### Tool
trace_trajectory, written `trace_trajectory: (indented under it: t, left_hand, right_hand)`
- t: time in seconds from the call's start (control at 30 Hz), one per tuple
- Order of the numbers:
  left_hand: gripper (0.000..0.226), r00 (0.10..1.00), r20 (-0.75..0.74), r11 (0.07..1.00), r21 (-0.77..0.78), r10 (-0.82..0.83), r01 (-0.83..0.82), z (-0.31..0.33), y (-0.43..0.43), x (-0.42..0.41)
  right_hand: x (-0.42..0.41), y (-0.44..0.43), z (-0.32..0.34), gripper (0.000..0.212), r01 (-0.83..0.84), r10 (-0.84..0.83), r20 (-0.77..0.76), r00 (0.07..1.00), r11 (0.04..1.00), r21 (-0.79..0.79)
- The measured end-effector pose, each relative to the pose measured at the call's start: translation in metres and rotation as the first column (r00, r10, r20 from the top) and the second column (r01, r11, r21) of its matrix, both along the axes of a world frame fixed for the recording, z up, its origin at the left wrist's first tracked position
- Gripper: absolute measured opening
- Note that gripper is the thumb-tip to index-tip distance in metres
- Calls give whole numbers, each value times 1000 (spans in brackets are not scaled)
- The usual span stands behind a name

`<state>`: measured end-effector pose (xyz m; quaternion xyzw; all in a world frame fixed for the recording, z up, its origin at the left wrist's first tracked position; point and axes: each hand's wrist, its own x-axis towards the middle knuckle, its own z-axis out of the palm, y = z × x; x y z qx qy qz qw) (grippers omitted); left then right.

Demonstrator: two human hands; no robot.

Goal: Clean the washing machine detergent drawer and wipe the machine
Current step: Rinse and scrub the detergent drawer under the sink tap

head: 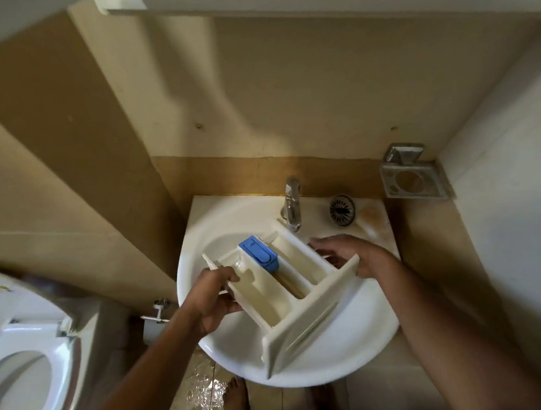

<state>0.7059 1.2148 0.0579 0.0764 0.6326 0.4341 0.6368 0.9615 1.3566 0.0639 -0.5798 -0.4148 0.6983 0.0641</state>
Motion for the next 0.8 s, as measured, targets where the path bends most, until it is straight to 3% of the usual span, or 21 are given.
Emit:
trace_trajectory:
  t: [0.07,0.13,0.2,0.3,0.4,0.5,0.63,0.73,0.8]
  left_hand:
    - [48,994,-2,993,28,111,-111,-5,-10,7]
    - [54,969,-35,968,68,244,-241,-6,-18,15]
    - [62,928,-43,925,110,370,-364,-8,-24,25]
    - [74,869,-39,863,146,493,-483,-9,-31,43]
    - [80,842,-30,836,145,538,-529,2,-37,63]
    - [85,862,-16,851,167,507,-498,8,-43,71]
    - [101,934,-60,927,159,353,-340,18,-59,66]
    - [112,963,97,947,183,250,-264,19,-72,59]
    - [105,966,201,961,193,160,-199,24,-78,55]
  right_hand:
    - [9,5,-7,37,274,-276,-98,956,961,-36]
    - [16,-6,-9,35,388,-386,-95,917,922,-2]
    - [17,-34,-10,46,362,-362,-12,932,930,61]
    - [6,-80,-4,66,273,-271,-48,961,961,51]
    - [-8,-101,-6,39,171,-164,-74,984,980,99]
    - [-9,-91,-8,37,59,-71,66,995,985,164]
    - [15,-70,-6,45,-37,25,127,992,995,92]
    - [31,-55,-4,45,-131,118,143,983,988,82]
    - [37,-44,-4,47,-204,194,138,971,977,68]
